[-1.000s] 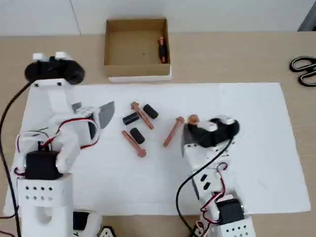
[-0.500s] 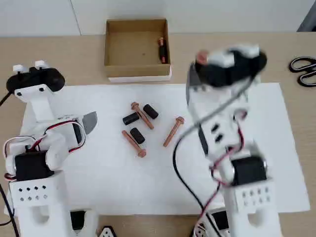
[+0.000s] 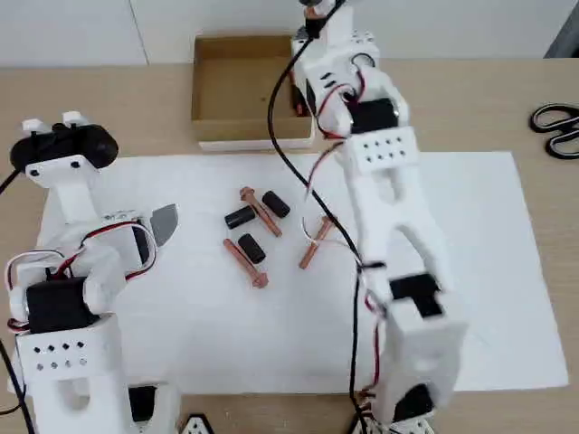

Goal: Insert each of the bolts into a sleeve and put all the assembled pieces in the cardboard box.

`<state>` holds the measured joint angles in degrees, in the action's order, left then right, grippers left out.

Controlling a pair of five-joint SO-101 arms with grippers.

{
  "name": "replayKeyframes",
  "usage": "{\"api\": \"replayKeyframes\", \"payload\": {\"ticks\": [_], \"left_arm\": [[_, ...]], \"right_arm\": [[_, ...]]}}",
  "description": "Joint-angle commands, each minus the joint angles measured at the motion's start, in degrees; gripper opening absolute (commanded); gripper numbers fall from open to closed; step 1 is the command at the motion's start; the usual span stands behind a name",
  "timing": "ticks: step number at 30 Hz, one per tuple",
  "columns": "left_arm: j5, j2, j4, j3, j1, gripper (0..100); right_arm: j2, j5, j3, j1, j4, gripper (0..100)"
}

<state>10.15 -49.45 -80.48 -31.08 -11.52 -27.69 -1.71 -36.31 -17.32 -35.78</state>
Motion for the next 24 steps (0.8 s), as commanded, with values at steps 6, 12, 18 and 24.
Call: {"api": "replayKeyframes", "payload": {"ticks": [6, 12, 18, 24], "left_arm": [[0.18, -1.23, -0.35, 1.27, -0.09, 28], [0.18, -1.23, -0.35, 1.27, 0.00, 28], [0.18, -1.23, -0.35, 1.27, 0.18, 28], [0.18, -1.23, -0.35, 1.27, 0.18, 28]], "right_arm": [[-24.48, 0.09, -29.71, -3.12, 0.57, 0.3], [-36.18, 0.35, -42.29, -4.35, 0.57, 0.4], [-43.21, 0.44, -49.67, -4.18, 0.57, 0.5], [-47.34, 0.44, -50.55, -4.00, 4.79, 1.9]]}}
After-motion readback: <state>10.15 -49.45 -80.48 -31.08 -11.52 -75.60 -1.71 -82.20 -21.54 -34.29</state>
